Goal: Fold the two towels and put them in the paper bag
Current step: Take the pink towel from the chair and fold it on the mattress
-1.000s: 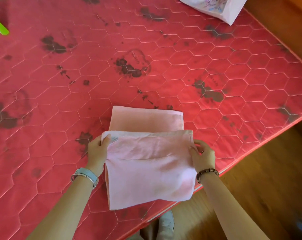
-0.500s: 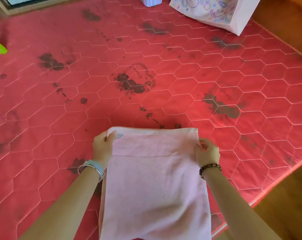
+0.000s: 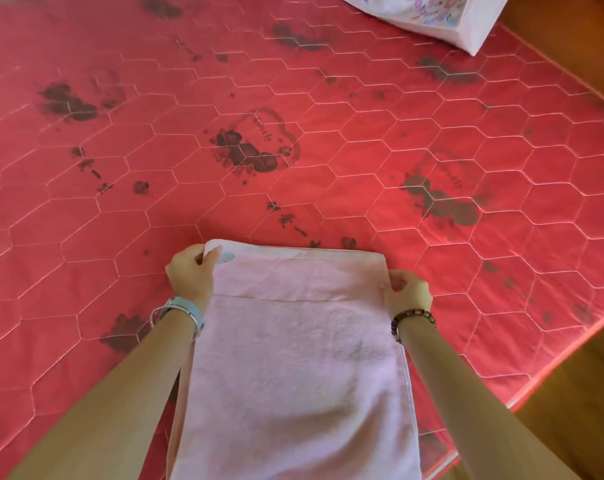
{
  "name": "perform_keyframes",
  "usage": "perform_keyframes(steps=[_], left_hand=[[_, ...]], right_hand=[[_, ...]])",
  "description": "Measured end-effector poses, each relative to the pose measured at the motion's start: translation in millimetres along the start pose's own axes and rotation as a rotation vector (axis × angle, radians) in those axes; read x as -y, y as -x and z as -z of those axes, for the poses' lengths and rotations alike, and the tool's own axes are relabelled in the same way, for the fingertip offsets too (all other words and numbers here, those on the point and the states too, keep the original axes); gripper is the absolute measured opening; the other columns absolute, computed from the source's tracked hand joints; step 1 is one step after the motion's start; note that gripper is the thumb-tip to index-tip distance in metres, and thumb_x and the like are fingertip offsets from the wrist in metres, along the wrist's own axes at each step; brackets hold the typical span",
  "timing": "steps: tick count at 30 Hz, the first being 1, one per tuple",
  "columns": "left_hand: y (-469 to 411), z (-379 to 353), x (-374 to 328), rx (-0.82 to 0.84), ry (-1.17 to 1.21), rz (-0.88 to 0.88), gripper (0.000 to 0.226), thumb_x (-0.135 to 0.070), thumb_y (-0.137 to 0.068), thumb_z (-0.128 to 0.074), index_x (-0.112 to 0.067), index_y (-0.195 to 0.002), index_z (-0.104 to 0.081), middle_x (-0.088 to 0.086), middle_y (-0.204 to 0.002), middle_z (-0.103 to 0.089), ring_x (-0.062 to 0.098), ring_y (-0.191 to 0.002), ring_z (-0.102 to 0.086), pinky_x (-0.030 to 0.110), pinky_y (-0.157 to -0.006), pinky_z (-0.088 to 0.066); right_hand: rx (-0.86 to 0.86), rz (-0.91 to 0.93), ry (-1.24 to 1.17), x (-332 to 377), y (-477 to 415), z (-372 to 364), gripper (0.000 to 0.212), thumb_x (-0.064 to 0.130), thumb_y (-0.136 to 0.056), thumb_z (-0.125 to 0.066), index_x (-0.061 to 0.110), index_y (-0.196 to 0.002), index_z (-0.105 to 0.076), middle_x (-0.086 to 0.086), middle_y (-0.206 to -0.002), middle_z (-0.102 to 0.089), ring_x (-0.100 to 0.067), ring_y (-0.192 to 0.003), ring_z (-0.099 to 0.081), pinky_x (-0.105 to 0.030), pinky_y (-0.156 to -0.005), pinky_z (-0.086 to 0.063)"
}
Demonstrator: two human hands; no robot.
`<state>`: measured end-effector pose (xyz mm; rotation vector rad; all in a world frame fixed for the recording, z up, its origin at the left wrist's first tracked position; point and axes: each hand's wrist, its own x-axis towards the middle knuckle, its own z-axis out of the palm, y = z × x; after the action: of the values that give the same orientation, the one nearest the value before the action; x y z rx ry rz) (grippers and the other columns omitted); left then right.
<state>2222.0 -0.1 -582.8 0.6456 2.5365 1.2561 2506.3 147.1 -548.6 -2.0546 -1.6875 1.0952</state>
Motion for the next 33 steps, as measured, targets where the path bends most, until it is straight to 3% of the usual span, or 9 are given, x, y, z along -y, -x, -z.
perform_keyframes(steps=[3,6,9,12,17,21,25,29,33], left_hand=[[-6,-4,11,-0.010,-0.052,0.005,0.034,-0.018,-0.085,-0.073,-0.001,-0.060,-0.057,0.009,-0.055,-0.045,0.025,-0.053,-0.043,0.034,-0.055,-0.035],[-6,-2,22,-0.006,-0.085,0.083,0.020,-0.032,-0.081,-0.078,-0.015,-0.074,-0.072,0.025,-0.085,-0.064,0.044,-0.083,-0.060,0.032,-0.070,-0.046],[-2,6,16,0.036,-0.018,0.114,0.024,-0.030,-0.082,-0.080,-0.009,-0.077,-0.071,0.022,-0.087,-0.067,0.030,-0.078,-0.059,0.015,-0.062,-0.041],[4,16,6,0.080,0.001,0.175,0.018,-0.019,-0.088,-0.074,-0.002,-0.094,-0.072,0.007,-0.086,-0.068,0.020,-0.081,-0.059,0.023,-0.068,-0.042],[0,21,4,0.048,0.015,0.184,0.013,-0.013,-0.091,-0.068,-0.002,-0.098,-0.072,0.007,-0.089,-0.068,0.019,-0.083,-0.059,0.026,-0.076,-0.043],[-15,13,-5,-0.012,0.025,0.135,0.013,-0.012,-0.091,-0.068,-0.001,-0.097,-0.073,0.008,-0.090,-0.069,0.018,-0.083,-0.059,0.017,-0.069,-0.041],[-32,2,-9,-0.074,0.060,0.061,0.013,-0.005,-0.092,-0.065,0.001,-0.103,-0.067,0.009,-0.095,-0.065,0.018,-0.086,-0.058,0.026,-0.076,-0.045],[-24,-12,-16,-0.247,0.037,-0.182,0.017,0.003,-0.091,-0.051,0.002,-0.107,-0.058,0.012,-0.104,-0.054,0.026,-0.095,-0.053,0.033,-0.085,-0.047],[21,-35,-19,0.155,-0.153,-0.467,0.034,-0.003,-0.095,-0.043,-0.004,-0.126,-0.057,0.011,-0.135,-0.056,0.024,-0.128,-0.050,0.019,-0.114,-0.028]], right_hand=[[-0.001,0.044,0.004,3,1,-5,0.021,0.005,-0.086,-0.061,0.013,-0.104,-0.068,-0.002,-0.095,-0.064,-0.021,-0.081,-0.058,-0.026,-0.070,-0.043],[0.010,0.064,0.031,6,1,-10,0.018,0.003,-0.083,-0.058,0.015,-0.095,-0.062,-0.011,-0.110,-0.053,-0.026,-0.082,-0.057,-0.031,-0.073,-0.046],[0.034,0.050,0.041,10,0,-12,0.016,0.007,-0.084,-0.061,0.010,-0.099,-0.060,-0.014,-0.110,-0.050,-0.027,-0.083,-0.056,-0.031,-0.073,-0.045],[0.042,0.045,0.005,14,-1,-13,0.018,0.014,-0.089,-0.064,0.009,-0.104,-0.056,-0.013,-0.105,-0.059,-0.025,-0.086,-0.055,-0.031,-0.072,-0.043],[0.014,0.130,-0.003,25,-7,-10,0.019,0.012,-0.089,-0.065,0.001,-0.105,-0.062,-0.010,-0.091,-0.064,-0.022,-0.080,-0.054,-0.029,-0.069,-0.041],[-0.032,0.203,-0.023,38,-27,-17,0.018,0.009,-0.088,-0.066,0.001,-0.103,-0.064,-0.014,-0.096,-0.069,-0.027,-0.084,-0.060,-0.032,-0.071,-0.045],[-0.093,0.265,-0.093,50,-38,-31,0.026,0.002,-0.088,-0.058,0.003,-0.114,-0.057,-0.017,-0.111,-0.062,-0.029,-0.100,-0.056,-0.029,-0.079,-0.041],[-0.192,0.696,0.203,47,-21,-54,0.055,-0.009,-0.083,-0.054,-0.002,-0.137,-0.045,-0.021,-0.147,-0.042,-0.030,-0.137,-0.039,-0.040,-0.113,-0.035],[0.042,1.002,0.398,30,2,-92,0.044,0.015,-0.100,-0.049,0.002,-0.141,-0.046,-0.014,-0.149,-0.045,-0.030,-0.141,-0.039,-0.044,-0.115,-0.035]])
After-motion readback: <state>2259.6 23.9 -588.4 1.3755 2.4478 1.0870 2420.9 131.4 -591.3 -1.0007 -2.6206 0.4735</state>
